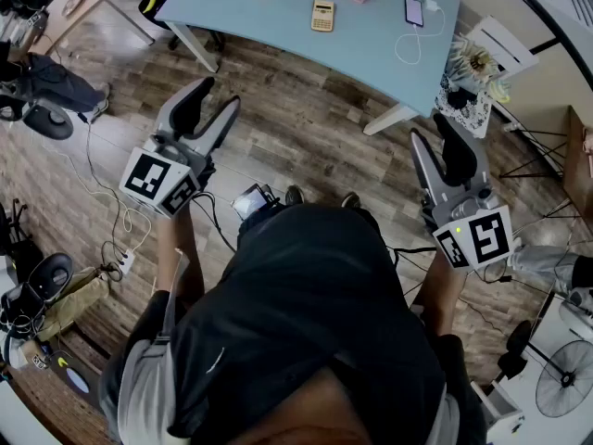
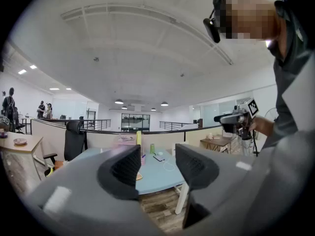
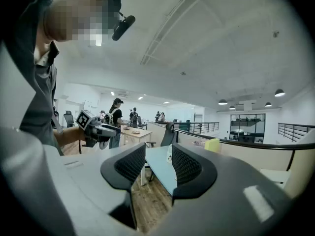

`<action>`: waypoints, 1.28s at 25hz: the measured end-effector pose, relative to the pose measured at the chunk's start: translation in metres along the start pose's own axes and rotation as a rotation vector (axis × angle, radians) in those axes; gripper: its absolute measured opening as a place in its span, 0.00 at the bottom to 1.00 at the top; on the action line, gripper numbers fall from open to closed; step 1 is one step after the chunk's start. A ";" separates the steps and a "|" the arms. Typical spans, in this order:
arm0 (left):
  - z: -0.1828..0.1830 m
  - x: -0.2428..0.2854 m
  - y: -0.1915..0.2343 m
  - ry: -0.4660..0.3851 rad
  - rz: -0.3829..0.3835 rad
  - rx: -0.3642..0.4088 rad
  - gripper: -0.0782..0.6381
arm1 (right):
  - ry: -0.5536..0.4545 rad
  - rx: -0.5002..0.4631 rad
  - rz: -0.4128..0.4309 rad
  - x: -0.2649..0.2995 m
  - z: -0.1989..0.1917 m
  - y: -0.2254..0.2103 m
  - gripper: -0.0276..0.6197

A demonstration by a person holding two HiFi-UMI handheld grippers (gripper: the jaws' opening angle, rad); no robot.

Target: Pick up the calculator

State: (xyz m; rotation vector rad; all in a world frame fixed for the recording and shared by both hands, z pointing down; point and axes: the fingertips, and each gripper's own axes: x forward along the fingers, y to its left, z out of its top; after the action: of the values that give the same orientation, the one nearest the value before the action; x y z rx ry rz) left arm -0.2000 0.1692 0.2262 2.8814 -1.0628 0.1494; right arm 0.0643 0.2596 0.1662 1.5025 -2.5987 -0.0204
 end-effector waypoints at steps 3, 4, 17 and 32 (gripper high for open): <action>-0.002 0.003 0.009 -0.004 -0.013 0.002 0.44 | 0.002 0.004 -0.008 0.009 -0.002 0.004 0.28; -0.003 0.004 0.011 -0.005 -0.019 0.002 0.44 | 0.004 0.007 -0.011 0.011 -0.003 0.004 0.28; -0.007 0.030 0.017 -0.007 -0.043 -0.019 0.44 | 0.003 0.079 0.004 0.029 -0.010 -0.015 0.28; -0.001 0.070 0.032 0.052 0.165 -0.029 0.44 | -0.022 0.161 0.148 0.090 -0.021 -0.107 0.28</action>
State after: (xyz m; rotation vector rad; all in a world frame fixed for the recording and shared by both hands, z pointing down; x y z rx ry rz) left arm -0.1680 0.0994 0.2360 2.7466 -1.2808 0.2148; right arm 0.1151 0.1296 0.1889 1.3581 -2.7807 0.1940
